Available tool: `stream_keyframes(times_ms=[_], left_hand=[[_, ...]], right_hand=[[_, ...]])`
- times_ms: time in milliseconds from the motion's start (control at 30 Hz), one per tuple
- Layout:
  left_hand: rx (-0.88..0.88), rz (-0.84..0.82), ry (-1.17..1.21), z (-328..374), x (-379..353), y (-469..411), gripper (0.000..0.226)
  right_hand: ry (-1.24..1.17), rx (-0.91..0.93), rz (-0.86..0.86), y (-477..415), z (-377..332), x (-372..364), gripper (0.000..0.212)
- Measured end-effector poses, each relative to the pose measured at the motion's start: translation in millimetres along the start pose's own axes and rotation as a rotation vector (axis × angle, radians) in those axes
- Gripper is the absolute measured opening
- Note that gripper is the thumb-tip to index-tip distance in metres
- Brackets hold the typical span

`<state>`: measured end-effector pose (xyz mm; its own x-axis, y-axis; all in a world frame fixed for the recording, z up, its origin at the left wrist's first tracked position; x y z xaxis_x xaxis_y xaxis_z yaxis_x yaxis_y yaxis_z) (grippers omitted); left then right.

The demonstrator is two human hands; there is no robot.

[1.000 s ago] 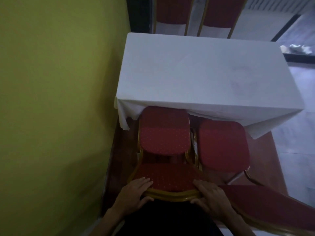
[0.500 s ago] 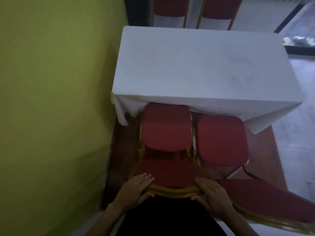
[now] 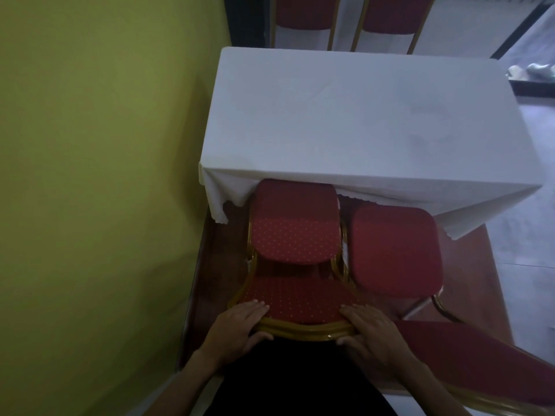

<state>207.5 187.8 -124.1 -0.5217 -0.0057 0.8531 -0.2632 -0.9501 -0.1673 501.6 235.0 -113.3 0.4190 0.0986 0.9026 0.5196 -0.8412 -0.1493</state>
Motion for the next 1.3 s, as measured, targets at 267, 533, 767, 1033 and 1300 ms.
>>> stream_keyframes(times_ms=[267,533,767,1033,1300], left_hand=[[0.046,0.012,0.034,-8,8,-19,0.066],[0.090,0.021,0.011,-27,15,-54,0.069],[0.131,0.022,-0.009,-30,9,-59,0.073],[0.202,0.015,0.011,-19,5,-58,0.072],[0.240,-0.066,0.025,-23,1,-59,0.078]], right_hand=[[-0.020,-0.032,0.021,-19,6,1,0.070],[-0.017,-0.026,-0.014,-62,10,9,0.071],[-0.038,-0.034,-0.032,-70,14,15,0.075],[-0.057,-0.050,-0.057,-62,25,16,0.071],[-0.044,-0.056,-0.069,-65,21,22,0.076]])
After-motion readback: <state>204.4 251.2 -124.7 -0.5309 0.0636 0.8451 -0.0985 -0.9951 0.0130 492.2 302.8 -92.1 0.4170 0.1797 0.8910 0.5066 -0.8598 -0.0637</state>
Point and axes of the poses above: each hand's wrist, its own y-axis away from the middle knuckle, its own x-axis out of the back of the hand, z = x × y, the point moved 8 cm from there along -y, towards the middle knuckle, and after that the axes turned 15 degrees about z, right-handed, at the moved point
